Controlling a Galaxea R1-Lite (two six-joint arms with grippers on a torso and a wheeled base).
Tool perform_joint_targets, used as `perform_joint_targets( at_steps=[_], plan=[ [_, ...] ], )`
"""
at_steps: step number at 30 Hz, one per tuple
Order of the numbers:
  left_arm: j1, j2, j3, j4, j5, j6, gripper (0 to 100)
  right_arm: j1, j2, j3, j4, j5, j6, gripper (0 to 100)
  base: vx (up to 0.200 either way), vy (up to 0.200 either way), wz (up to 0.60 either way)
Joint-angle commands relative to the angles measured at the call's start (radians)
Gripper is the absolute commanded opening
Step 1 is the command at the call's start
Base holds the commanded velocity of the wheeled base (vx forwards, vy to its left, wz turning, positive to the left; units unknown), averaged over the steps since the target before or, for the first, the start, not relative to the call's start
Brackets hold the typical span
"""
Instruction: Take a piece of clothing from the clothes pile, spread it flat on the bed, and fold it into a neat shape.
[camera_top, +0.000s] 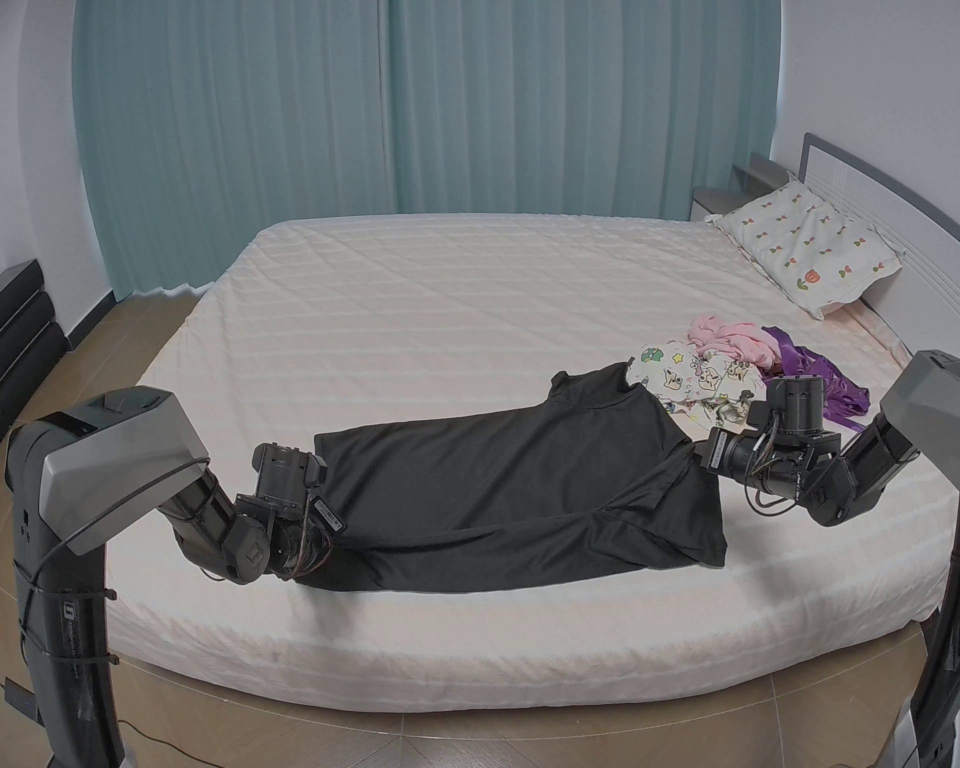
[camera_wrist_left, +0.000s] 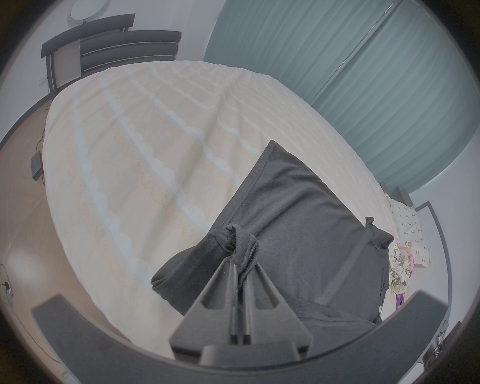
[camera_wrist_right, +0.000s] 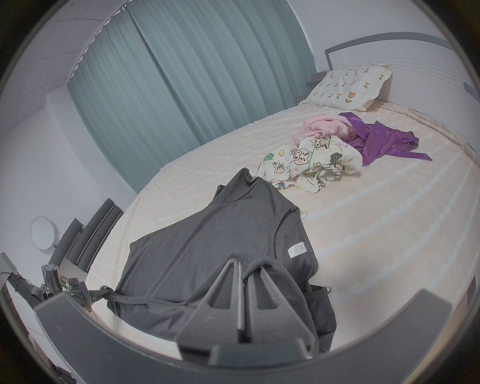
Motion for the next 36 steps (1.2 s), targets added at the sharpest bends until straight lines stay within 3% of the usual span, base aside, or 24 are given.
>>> perform_joint_targets(
  at_steps=[1, 13, 22, 30, 36],
  plan=[
    [0.004, 0.034, -0.025, -0.002, 0.009, -0.003, 0, 0.000, 0.053, -0.044, 0.003, -0.018, 0.011, 0, 0.000, 0.000, 0.00],
    [0.018, -0.055, 0.021, 0.044, -0.015, -0.020, 0, -0.010, 0.038, -0.036, 0.001, -0.021, 0.044, 0, 0.000, 0.000, 0.00],
    [0.021, -0.172, 0.005, 0.277, -0.161, -0.017, 0, -0.021, 0.021, -0.026, 0.001, -0.019, 0.046, 0, 0.000, 0.000, 0.00],
    [0.021, -0.204, 0.000, 0.363, -0.176, -0.014, 0, -0.023, 0.015, -0.020, 0.001, -0.019, 0.046, 0, 0.000, 0.000, 0.00],
    [0.030, -0.204, -0.078, 0.490, -0.176, -0.006, 0, -0.021, 0.010, -0.021, 0.003, -0.019, 0.046, 0, 0.000, 0.000, 0.00]
  ],
)
